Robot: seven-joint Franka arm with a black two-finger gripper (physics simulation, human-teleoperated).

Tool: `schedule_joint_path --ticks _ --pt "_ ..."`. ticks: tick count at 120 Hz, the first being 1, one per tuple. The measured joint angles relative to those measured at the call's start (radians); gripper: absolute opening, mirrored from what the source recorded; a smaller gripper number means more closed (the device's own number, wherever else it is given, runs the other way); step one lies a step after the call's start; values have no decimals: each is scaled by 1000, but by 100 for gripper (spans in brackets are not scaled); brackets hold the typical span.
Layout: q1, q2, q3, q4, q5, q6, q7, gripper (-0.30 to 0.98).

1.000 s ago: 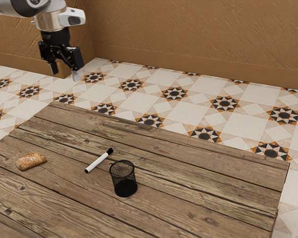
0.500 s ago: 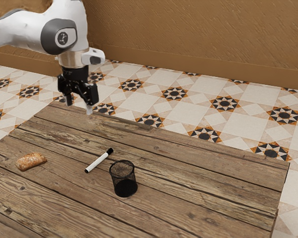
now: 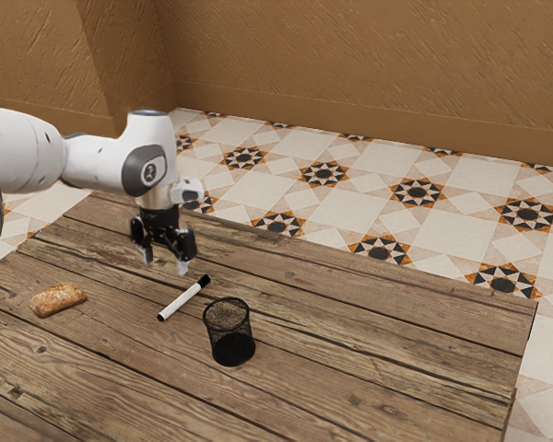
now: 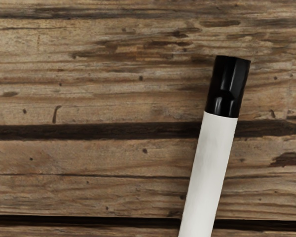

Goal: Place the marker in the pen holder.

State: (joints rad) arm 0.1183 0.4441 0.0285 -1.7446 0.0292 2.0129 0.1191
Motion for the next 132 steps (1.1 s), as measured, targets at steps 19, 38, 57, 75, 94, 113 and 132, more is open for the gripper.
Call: schedule_joint_path --ticks 19,38,57,75,94,113,132 --pt "-5 68 -3 54 -15 55 50 69" --pt "-18 104 -4 61 -25 81 85 65" --pt "-20 142 -14 61 -42 93 101 54" --pt "-19 153 -18 64 -53 99 108 36" --pt "-19 156 -18 69 -56 102 113 12" --pt "-20 155 -19 69 -55 103 112 -1" --pt "-33 133 -25 83 -46 106 104 -6"
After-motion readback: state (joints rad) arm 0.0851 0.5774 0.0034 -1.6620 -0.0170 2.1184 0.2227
